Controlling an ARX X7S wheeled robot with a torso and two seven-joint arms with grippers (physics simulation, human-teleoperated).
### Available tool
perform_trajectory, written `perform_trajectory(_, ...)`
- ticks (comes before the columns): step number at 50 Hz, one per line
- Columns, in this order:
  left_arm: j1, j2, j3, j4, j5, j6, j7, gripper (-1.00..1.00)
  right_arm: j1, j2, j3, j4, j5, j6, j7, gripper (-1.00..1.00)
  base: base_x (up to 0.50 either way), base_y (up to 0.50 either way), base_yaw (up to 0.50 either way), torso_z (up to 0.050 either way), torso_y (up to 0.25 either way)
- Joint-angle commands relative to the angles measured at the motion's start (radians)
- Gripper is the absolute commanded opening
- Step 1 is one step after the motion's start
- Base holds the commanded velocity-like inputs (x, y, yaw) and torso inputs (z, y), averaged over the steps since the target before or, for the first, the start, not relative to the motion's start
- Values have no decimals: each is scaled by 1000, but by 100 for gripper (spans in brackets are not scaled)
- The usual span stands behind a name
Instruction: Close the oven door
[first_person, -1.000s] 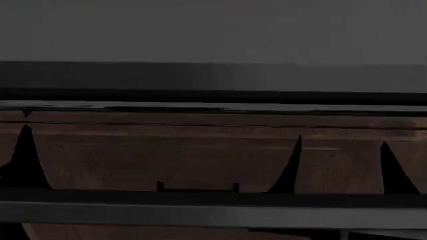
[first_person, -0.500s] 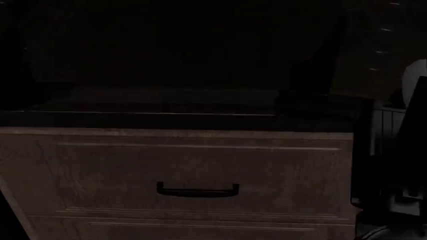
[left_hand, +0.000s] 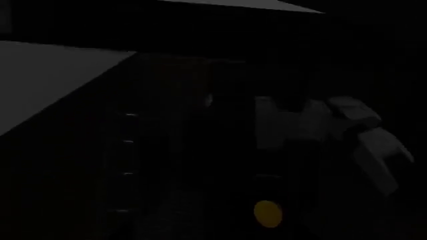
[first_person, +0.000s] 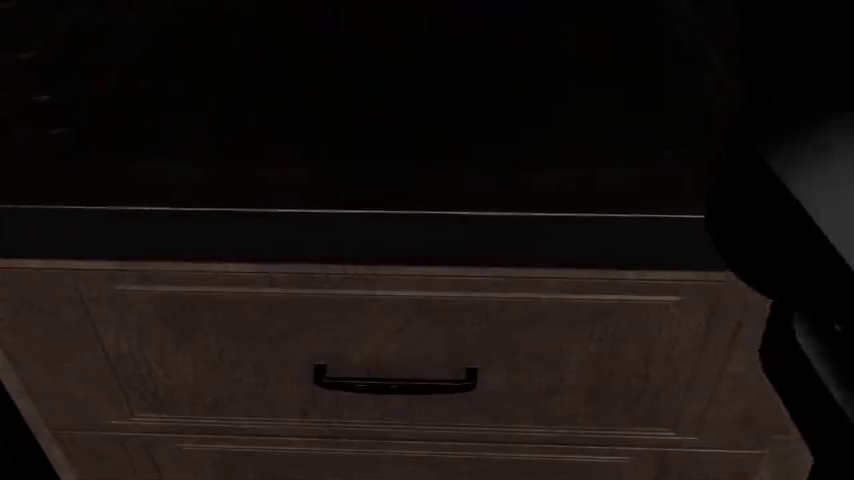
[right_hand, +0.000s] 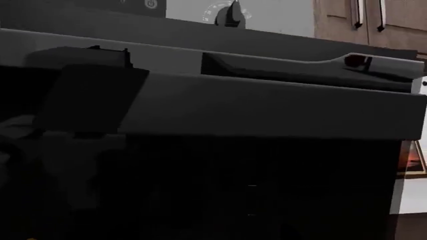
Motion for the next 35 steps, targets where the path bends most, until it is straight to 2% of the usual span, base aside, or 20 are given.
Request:
perform_trajectory(1,-259,96,129,-313,113,27,66,100,216,-30,-156,400,-152,-151,-83,100,0,0,0,0,0)
perform_trajectory(4,-286,113,138,-358,128,41,69,100,238,-42,-175,484,-172,-182,-100,100,0,0,0,0,0)
perform_trajectory(7,-337,131,174,-459,165,60,99,100,301,-73,-186,662,-196,-233,-133,100,0,0,0,0,0)
perform_trajectory(14,-409,176,283,-773,296,197,190,100,449,-128,-290,1004,-283,-334,-229,100,0,0,0,0,0)
perform_trajectory(16,-435,194,284,-881,313,243,213,100,505,-162,-293,1158,-299,-400,-249,100,0,0,0,0,0)
perform_trajectory(20,-493,243,327,-1109,364,328,279,100,666,-262,-283,1653,-320,-596,-326,100,0,0,0,0,0)
perform_trajectory(21,-509,257,337,-1179,380,366,298,100,678,-270,-290,1696,-340,-631,-316,100,0,0,0,0,0)
perform_trajectory(23,-533,276,337,-1274,385,398,324,100,680,-272,-259,1698,-335,-577,-332,100,0,0,0,0,0)
perform_trajectory(24,-540,287,357,-1307,390,396,375,100,679,-272,-217,1698,-314,-542,-367,100,0,0,0,0,0)
perform_trajectory(26,-535,292,368,-1325,394,407,400,100,669,-283,-215,1698,-357,-547,-362,100,57,0,0,0,0)
perform_trajectory(28,-593,333,382,-1499,397,436,459,100,659,-291,-195,1698,-386,-525,-362,100,66,-2,0,9,-18)
perform_trajectory(29,-600,334,405,-1514,381,431,469,100,661,-292,-179,1698,-402,-528,-331,100,65,-4,-4,13,-18)
perform_trajectory(30,-603,335,449,-1513,368,425,456,100,664,-291,-126,1698,-405,-502,-227,100,66,-5,-5,11,-16)
perform_trajectory(31,-605,335,480,-1515,345,421,446,100,666,-295,-118,1698,-426,-464,-248,100,63,-5,-6,11,-16)
perform_trajectory(32,-604,335,515,-1518,325,407,432,100,664,-298,-96,1698,-448,-452,-206,100,63,-6,-6,10,-16)
perform_trajectory(35,-591,335,646,-1518,236,276,420,100,652,-293,8,1698,-470,-389,-180,100,63,-7,-8,7,-16)
